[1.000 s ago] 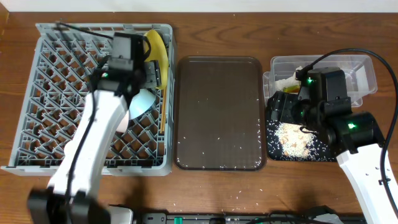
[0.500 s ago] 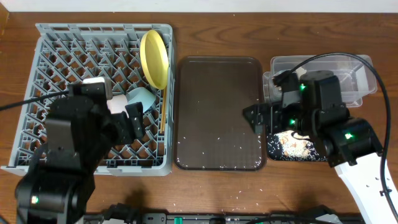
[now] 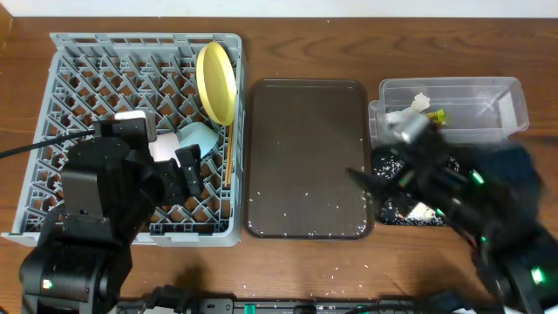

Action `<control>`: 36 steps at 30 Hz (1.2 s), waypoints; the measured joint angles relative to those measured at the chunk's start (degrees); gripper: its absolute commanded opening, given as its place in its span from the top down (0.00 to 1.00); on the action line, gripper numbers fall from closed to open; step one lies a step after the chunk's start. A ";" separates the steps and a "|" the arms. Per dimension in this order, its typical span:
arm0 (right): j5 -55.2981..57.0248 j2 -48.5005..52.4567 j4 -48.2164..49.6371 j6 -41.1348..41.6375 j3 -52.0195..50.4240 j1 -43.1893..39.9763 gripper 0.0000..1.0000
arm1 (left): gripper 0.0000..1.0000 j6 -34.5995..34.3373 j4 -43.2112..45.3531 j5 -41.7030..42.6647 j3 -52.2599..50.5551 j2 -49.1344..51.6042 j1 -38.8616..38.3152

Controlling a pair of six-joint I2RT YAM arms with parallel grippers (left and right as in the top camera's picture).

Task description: Sort waste into correct bins and load items into the dishwasher

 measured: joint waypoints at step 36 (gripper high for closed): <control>3.48 -46.95 34.58 -7.69 -61.48 -6.36 0.01 | 0.07 0.00 -0.13 0.20 -0.02 0.04 0.00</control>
